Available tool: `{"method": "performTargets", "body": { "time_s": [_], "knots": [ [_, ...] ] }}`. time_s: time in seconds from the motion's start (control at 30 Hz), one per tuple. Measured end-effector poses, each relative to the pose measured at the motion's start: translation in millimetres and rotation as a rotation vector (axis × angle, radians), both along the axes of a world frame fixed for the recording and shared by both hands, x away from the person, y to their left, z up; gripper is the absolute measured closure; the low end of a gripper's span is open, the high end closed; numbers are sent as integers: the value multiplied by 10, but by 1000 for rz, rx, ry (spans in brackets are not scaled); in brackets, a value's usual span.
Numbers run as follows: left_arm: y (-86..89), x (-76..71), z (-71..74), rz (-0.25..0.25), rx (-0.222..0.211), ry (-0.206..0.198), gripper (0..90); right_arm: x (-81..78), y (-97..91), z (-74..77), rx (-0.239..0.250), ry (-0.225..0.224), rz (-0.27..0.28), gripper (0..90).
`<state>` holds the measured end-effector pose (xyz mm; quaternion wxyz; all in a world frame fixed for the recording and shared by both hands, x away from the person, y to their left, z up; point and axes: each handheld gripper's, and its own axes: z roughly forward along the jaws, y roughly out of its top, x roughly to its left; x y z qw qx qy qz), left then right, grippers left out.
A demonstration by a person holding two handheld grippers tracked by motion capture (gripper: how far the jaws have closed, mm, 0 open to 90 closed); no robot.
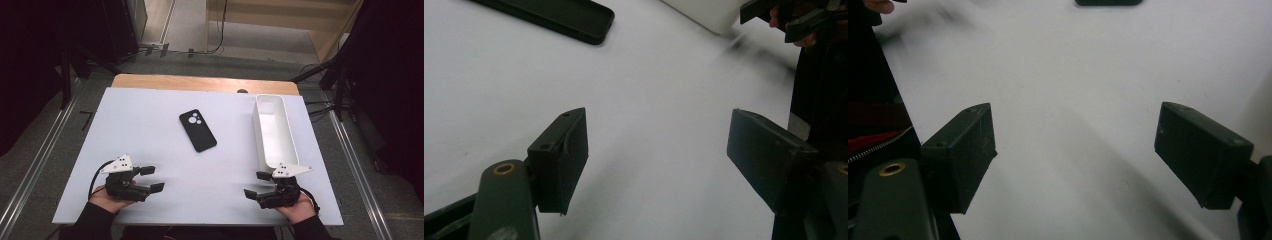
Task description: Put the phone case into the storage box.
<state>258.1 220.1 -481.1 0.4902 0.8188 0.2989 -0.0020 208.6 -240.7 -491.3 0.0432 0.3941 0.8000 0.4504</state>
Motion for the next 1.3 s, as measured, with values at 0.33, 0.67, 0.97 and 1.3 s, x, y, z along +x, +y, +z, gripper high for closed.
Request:
{"method": "performTargets", "body": {
  "time_s": [0.33, 0.67, 0.97, 1.3],
  "knots": [
    [10, 17, 36, 65, 2, -17, 246, -6, -1, -2, -2, 3, -6, 151],
    [3, 63, 74, 120, 6, -32, 246, -4, -3, -5, 2, 7, -10, 151],
    [-61, 161, 69, 129, 4, -9, 247, -5, -7, -7, 5, 12, -10, 151],
    [-110, 271, 88, 149, 1, -7, 247, -14, -9, -7, 0, 9, -4, 151]
  ]
}}
